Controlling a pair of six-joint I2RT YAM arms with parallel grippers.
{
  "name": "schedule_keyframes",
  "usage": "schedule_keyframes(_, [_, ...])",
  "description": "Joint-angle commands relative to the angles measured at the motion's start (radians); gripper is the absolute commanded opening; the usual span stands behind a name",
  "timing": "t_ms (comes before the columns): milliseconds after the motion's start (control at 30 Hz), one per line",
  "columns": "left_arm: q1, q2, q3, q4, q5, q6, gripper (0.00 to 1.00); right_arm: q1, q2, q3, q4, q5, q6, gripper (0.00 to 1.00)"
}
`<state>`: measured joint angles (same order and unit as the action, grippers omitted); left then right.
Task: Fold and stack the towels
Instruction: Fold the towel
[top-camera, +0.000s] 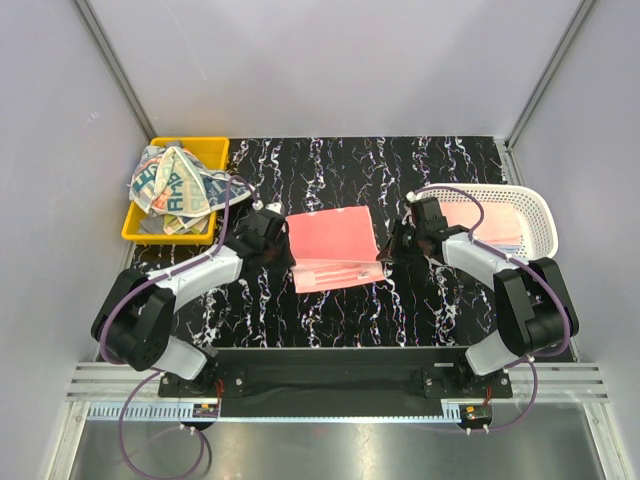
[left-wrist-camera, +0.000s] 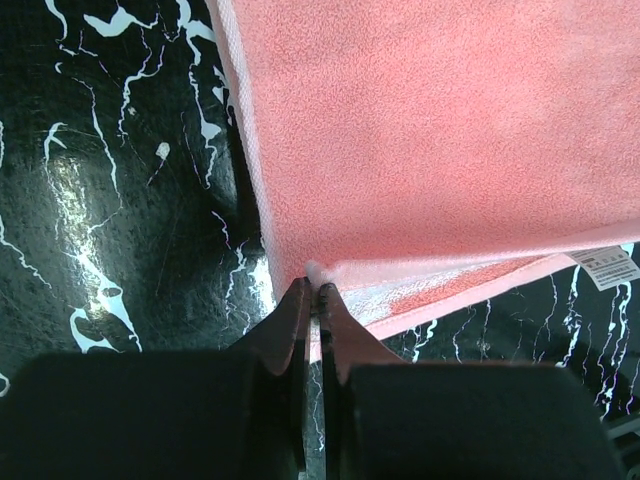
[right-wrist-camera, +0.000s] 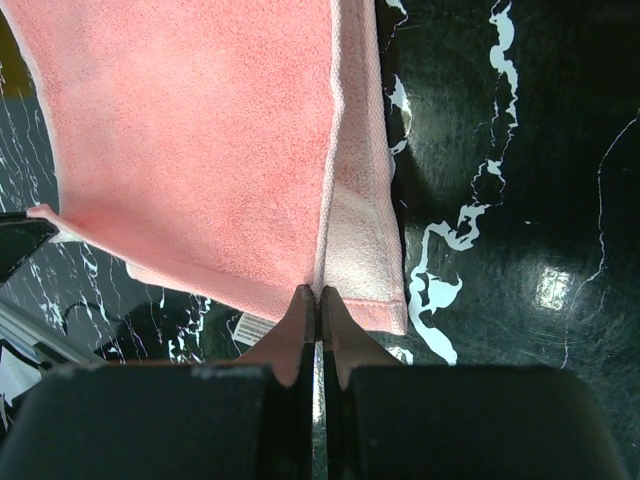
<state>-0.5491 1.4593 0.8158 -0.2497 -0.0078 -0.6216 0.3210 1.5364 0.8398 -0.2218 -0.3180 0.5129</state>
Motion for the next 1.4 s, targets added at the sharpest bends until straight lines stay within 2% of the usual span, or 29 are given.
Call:
schedule_keyframes(0, [0.002, -0.027, 0.013, 0.009, -0.034, 0.013, 0.04, 0.004, -0.016, 0.025, 0.012, 0.033, -0.007, 0.00])
schedule_keyframes(400, [0.002, -0.132, 0.069, -0.068, -0.052, 0.031, 0.05, 0.004, -0.124, 0.070, -0.074, 0.056, -0.016, 0.00])
schedule_keyframes(767, [-0.011, -0.080, -0.047, 0.026, -0.011, 0.003, 0.05, 0.004, -0.067, -0.018, 0.007, 0.030, 0.002, 0.00])
schedule_keyframes(800, [-0.012, -0.077, -0.059, 0.032, -0.009, 0.000, 0.08, 0.006, -0.061, -0.034, 0.015, 0.023, 0.003, 0.01])
schedule_keyframes(867, [-0.014, -0.071, -0.089, 0.053, -0.001, -0.004, 0.12, 0.007, -0.044, -0.053, 0.039, 0.014, 0.003, 0.08])
schedule_keyframes(900, [-0.014, -0.070, -0.098, 0.062, 0.002, -0.006, 0.19, 0.007, -0.039, -0.073, 0.051, 0.014, 0.006, 0.10])
schedule_keyframes(933, [-0.018, -0.073, -0.109, 0.072, 0.002, -0.010, 0.24, 0.007, -0.035, -0.080, 0.058, 0.014, 0.006, 0.19])
schedule_keyframes(967, [-0.021, -0.073, -0.122, 0.079, 0.002, -0.010, 0.27, 0.007, -0.035, -0.085, 0.059, 0.016, 0.004, 0.23])
schedule_keyframes(1167, [-0.025, -0.137, -0.129, 0.038, -0.004, -0.007, 0.37, 0.007, -0.079, -0.085, 0.039, 0.007, 0.004, 0.45])
schedule_keyframes(1367, [-0.028, -0.192, -0.031, -0.029, 0.002, 0.000, 0.36, 0.010, -0.176, -0.058, -0.027, 0.065, -0.005, 0.47])
